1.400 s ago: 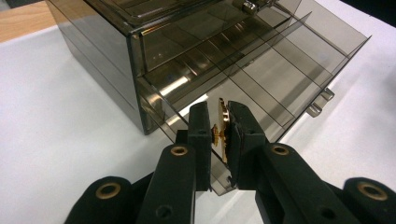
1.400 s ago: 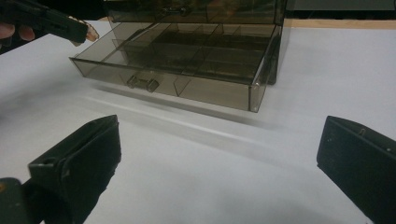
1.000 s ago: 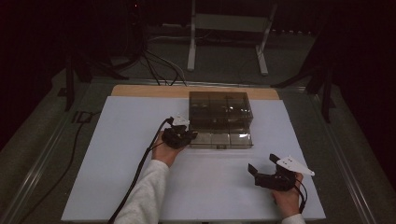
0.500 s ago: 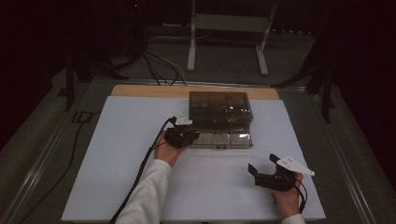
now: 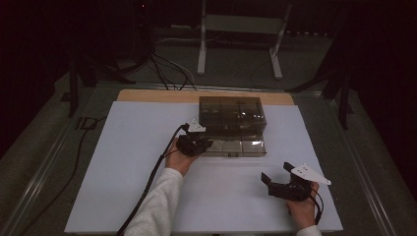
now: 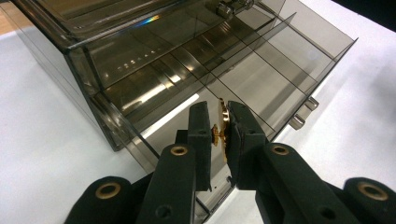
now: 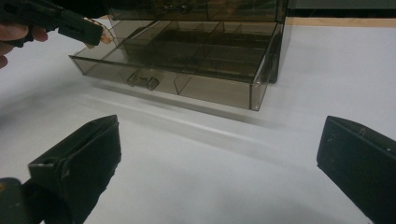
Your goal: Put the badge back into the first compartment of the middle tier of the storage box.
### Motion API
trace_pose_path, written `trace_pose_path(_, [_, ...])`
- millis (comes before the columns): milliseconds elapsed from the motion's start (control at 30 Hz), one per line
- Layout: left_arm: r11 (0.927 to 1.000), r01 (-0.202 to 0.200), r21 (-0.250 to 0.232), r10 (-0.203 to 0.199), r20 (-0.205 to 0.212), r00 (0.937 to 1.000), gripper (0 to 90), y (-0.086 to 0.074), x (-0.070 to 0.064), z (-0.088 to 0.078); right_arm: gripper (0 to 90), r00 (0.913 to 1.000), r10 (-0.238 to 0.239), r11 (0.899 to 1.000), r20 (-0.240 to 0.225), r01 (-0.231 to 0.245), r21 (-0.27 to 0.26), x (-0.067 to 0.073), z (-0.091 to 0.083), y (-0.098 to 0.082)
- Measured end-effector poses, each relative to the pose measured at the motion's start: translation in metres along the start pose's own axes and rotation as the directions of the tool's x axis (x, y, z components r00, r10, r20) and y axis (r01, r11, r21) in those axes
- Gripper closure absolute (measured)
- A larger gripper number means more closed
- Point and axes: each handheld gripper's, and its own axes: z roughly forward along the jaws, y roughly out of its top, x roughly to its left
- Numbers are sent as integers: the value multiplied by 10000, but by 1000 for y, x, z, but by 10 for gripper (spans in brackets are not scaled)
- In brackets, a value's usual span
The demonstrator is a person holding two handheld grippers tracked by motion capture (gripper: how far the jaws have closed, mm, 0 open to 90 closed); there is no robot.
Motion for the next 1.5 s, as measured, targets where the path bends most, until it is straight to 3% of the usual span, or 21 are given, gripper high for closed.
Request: trace_pose_path(1500, [9982, -107, 596, 107, 1, 9999, 812, 1, -8, 26, 0, 10000, -43, 10000, 12, 43, 40, 0, 0, 0])
